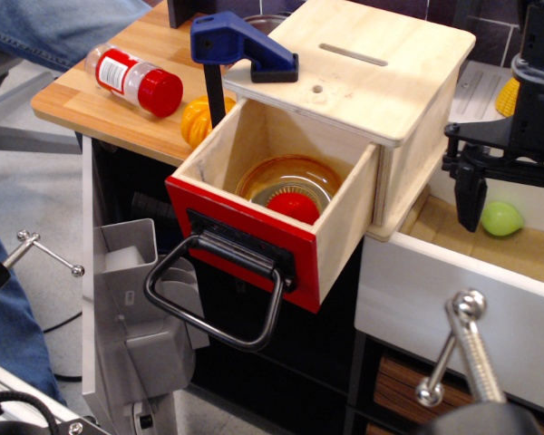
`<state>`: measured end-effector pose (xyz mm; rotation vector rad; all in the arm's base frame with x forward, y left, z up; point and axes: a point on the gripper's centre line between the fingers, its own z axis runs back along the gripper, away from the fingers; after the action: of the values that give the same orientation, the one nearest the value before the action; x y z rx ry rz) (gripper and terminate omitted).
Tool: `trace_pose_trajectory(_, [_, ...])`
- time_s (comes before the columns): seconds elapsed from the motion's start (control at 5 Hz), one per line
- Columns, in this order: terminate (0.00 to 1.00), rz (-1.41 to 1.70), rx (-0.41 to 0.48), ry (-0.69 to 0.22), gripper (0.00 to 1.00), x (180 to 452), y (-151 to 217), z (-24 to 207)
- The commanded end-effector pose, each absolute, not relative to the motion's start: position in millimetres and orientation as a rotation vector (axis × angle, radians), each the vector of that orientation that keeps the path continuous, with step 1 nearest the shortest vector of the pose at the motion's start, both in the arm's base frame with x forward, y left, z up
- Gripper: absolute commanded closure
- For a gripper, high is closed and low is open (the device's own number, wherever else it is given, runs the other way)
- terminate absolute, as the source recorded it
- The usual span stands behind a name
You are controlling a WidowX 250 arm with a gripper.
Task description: Close drawer of box
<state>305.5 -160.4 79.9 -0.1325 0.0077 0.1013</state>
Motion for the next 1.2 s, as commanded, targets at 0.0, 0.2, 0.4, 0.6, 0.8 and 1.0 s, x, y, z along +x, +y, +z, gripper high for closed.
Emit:
trace_pose_trajectory(0.0, [0.00, 0.101, -0.132, 0.008, 0.00, 305, -160, 80])
trace_pose_trajectory(0.2, [0.00, 0.029, -0.134, 0.020, 0.00, 280, -154, 99])
trace_pose_trajectory(0.4, [0.00, -0.009, -0.120, 0.054, 0.00, 261, -129, 116])
trace_pose_trajectory(0.6, [0.00, -0.032, -0.146, 0.065, 0.00, 229, -96, 128])
trace_pose_trajectory(0.8, [0.00, -0.071, -0.100, 0.091, 0.00, 200, -68, 118])
trace_pose_trajectory(1.0, [0.00, -0.106, -0.061, 0.103, 0.00, 188, -44, 109])
